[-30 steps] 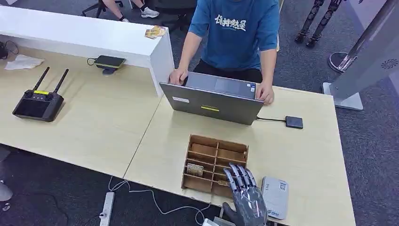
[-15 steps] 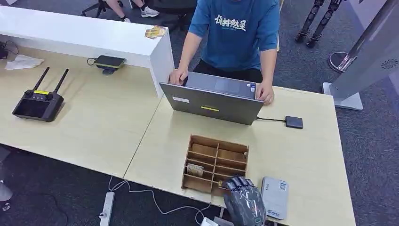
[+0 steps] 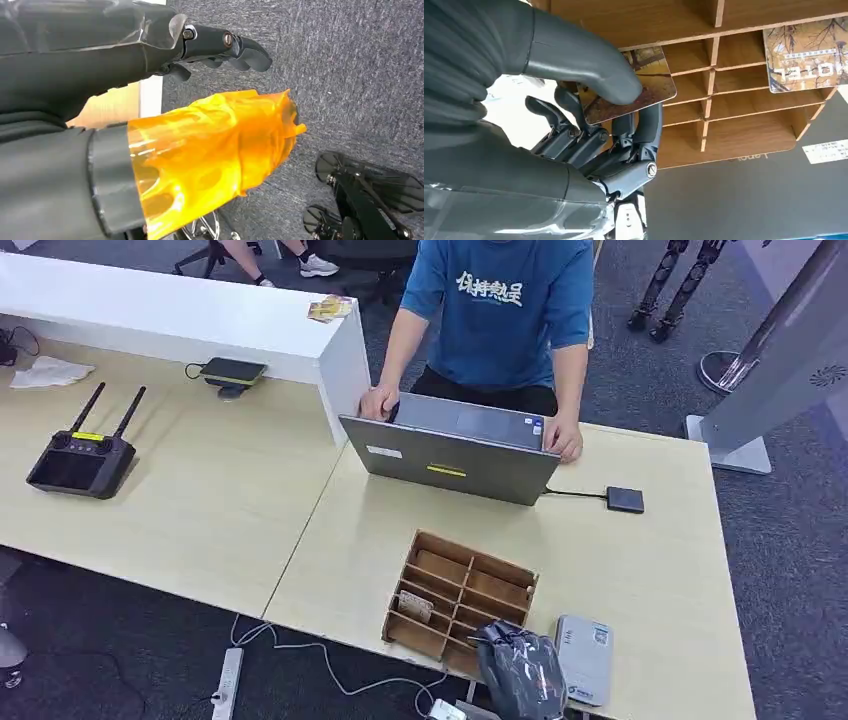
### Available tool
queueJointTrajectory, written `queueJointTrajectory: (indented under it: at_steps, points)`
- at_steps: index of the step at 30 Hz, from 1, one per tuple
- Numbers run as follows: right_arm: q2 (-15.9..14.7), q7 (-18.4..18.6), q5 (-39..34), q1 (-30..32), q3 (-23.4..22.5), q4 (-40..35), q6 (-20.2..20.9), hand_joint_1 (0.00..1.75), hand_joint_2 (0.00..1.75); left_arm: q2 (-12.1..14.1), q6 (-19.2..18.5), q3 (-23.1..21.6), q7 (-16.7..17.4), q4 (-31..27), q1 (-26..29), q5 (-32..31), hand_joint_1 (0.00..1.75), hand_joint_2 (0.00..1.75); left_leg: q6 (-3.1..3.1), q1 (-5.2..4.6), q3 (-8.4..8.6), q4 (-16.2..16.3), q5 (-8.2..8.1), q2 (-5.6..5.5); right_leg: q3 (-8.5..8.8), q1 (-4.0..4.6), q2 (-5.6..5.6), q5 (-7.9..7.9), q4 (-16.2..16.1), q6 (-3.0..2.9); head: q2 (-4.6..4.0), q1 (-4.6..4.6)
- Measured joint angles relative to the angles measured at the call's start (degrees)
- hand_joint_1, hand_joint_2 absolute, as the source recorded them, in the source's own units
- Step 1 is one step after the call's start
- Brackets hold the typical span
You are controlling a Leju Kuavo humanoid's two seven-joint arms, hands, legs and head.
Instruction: Pass the card to the sensor for recognition and then transmit it.
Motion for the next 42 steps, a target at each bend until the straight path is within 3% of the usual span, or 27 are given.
queueJointTrajectory:
  at_steps: [7, 11, 16, 20, 23, 35, 42]
  points:
    - [0.1, -0.9, -0.3, 0.2, -0.3, 0.0, -0.7, 1.73, 1.75, 0.0, 0.0, 0.0, -0.1, 0.0, 0.0, -0.2, 0.00, 0.00, 0.00, 0.00, 0.00, 0.0, 0.00, 0.00, 0.00, 0.00, 0.00, 0.00, 0.0, 0.00, 0.00, 0.00]
    - [0.9, -2.8, -0.2, 0.8, -1.3, -0.9, -4.5, 1.75, 1.75, 0.0, -0.5, 0.0, -0.3, 0.0, 0.0, -1.0, 0.00, 0.00, 0.00, 0.00, -0.01, 0.0, 0.00, 0.00, -0.01, 0.00, 0.00, 0.00, 0.0, 0.00, 0.00, 0.00]
    - [2.3, -9.9, -1.6, 1.3, -5.6, -4.4, -6.5, 1.75, 1.75, 0.0, -0.6, 0.0, -1.0, 0.0, 0.0, -2.1, 0.00, 0.00, 0.00, 0.00, -0.01, 0.0, 0.00, -0.01, -0.01, 0.00, -0.01, 0.00, 0.0, 0.00, 0.00, 0.00]
    - [6.3, -19.7, -2.3, 3.1, -12.6, -9.3, -6.7, 1.75, 1.75, 0.0, -0.6, 0.0, -1.4, 0.0, 0.0, -3.3, 0.00, 0.00, 0.00, 0.00, 0.00, 0.0, 0.00, 0.00, -0.01, 0.00, -0.01, 0.00, 0.0, 0.00, 0.00, 0.00]
    - [9.0, -23.8, -2.5, 4.0, -17.5, -12.7, -6.7, 1.75, 1.75, 0.0, -0.6, 0.0, -1.5, 0.0, 0.0, -4.1, 0.00, 0.00, 0.00, 0.00, -0.01, 0.0, 0.00, 0.00, -0.01, 0.00, 0.01, 0.00, 0.0, 0.00, 0.00, -0.02]
    - [16.1, -30.4, -6.5, 2.6, -32.0, -18.7, -6.7, 1.75, 1.75, 0.0, -1.2, 0.0, -2.4, 0.0, 0.0, -7.3, 0.00, 0.00, 0.00, 0.00, 0.01, 0.0, 0.01, 0.01, 0.00, 0.00, 0.02, 0.01, 0.0, 0.00, 0.00, -0.02]
    - [17.3, -29.7, -6.1, -2.6, -37.5, -18.4, -6.7, 1.75, 1.75, 0.0, -2.2, 0.0, -2.6, 0.0, -0.1, -9.5, 0.00, 0.00, -0.01, 0.00, 0.02, 0.0, 0.01, 0.01, 0.00, 0.00, 0.02, 0.02, 0.0, 0.00, 0.00, 0.00]
